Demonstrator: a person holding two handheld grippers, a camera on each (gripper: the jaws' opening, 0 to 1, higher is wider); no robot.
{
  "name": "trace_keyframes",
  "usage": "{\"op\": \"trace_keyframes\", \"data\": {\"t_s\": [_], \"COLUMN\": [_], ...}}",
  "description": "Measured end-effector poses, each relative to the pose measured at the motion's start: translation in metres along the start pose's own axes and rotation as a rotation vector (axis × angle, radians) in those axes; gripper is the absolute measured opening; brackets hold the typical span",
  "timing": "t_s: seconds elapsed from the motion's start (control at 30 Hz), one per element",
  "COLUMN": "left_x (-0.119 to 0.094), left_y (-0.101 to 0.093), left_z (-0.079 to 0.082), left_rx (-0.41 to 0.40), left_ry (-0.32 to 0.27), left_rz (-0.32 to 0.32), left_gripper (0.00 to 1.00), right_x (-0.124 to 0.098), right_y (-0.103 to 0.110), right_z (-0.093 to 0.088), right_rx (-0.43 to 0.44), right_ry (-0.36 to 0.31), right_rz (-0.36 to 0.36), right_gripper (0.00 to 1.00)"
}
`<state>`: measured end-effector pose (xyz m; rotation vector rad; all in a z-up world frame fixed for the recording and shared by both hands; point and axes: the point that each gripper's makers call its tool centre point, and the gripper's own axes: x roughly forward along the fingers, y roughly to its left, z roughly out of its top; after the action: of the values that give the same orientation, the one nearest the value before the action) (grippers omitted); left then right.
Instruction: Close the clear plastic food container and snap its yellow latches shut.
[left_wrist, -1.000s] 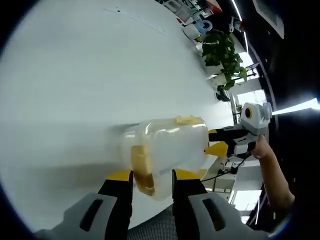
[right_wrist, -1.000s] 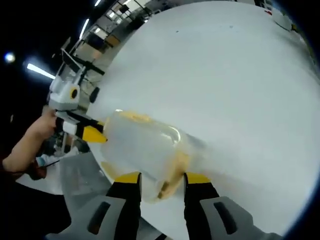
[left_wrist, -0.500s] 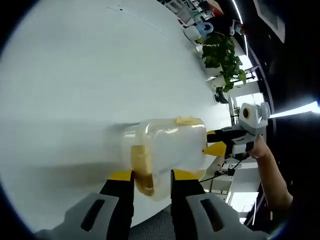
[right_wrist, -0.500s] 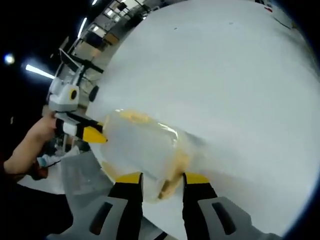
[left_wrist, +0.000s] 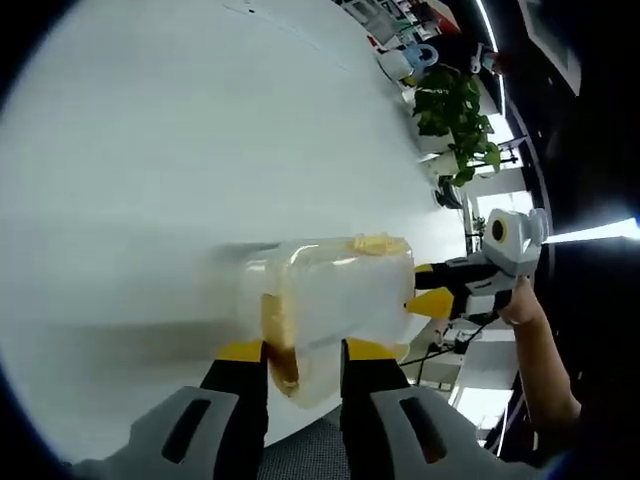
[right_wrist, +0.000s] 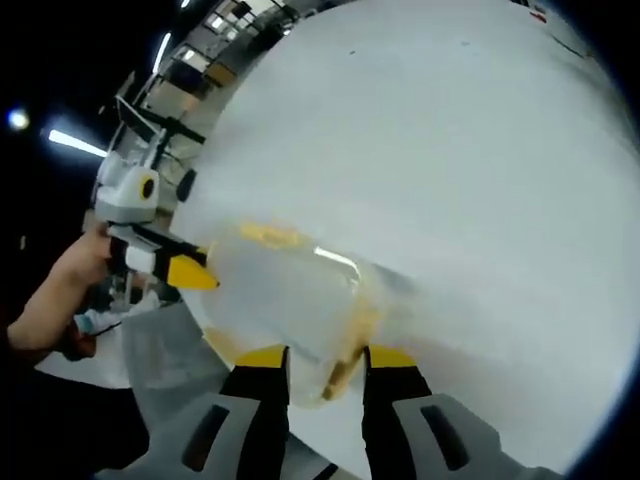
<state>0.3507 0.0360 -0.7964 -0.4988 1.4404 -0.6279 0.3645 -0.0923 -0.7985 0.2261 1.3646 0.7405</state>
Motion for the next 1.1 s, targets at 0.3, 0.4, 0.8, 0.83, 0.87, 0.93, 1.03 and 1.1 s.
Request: {"op": "trace_keyframes", "data": {"t_s": [0.3, 0.4, 0.8, 0.83, 0.87, 0.93, 1.03, 1.1], "left_x": [-0.0012, -0.001, -0.0032, -0.0032, -0.0033, -0.0038, -0.0045, -0.005], "left_y": [0.002, 0.0044, 0.0072, 0.008, 0.0085, 0.0071, 0.0076, 0.0071], "left_z": [0.0005, 0.0026, 0.0032, 0.0038, 0.0042, 0.0024, 0.0023, 0.0007], "left_rx": [-0.009, -0.006, -0.012, -0.013, -0.017, -0.02, -0.006, 0.017], "left_ry": [-0.002, -0.003, -0.038, -0.038, -0.039, -0.037, -0.039, -0.04], "left_rz": [-0.004, -0.002, -0.02, -0.021, -0.021, -0.02, -0.018, -0.015], "left_gripper": [0.27, 0.28, 0.29, 0.3, 0.3, 0.3, 0.3, 0.3], "right_x": [-0.0011, -0.0014, -0.0018, -0.0018, -0.0017, -0.0015, -0.0013, -0.002], "right_y": [0.0009, 0.0005, -0.001, -0.0012, -0.001, -0.001, -0.0008, -0.0009], "right_z": [-0.0011, -0.0013, -0.0021, -0.0021, -0.0021, -0.0012, -0.0001, 0.0015], "right_rx": [0.001, 0.003, 0.04, 0.04, 0.043, 0.041, 0.024, -0.015], "right_ry": [-0.01, -0.008, -0.033, -0.038, -0.04, -0.05, -0.066, -0.081], "right_rz": [-0.003, -0.001, 0.013, 0.016, 0.017, 0.023, 0.03, 0.027], "right_gripper": [0.26, 0.26, 0.28, 0.28, 0.28, 0.28, 0.28, 0.28]}}
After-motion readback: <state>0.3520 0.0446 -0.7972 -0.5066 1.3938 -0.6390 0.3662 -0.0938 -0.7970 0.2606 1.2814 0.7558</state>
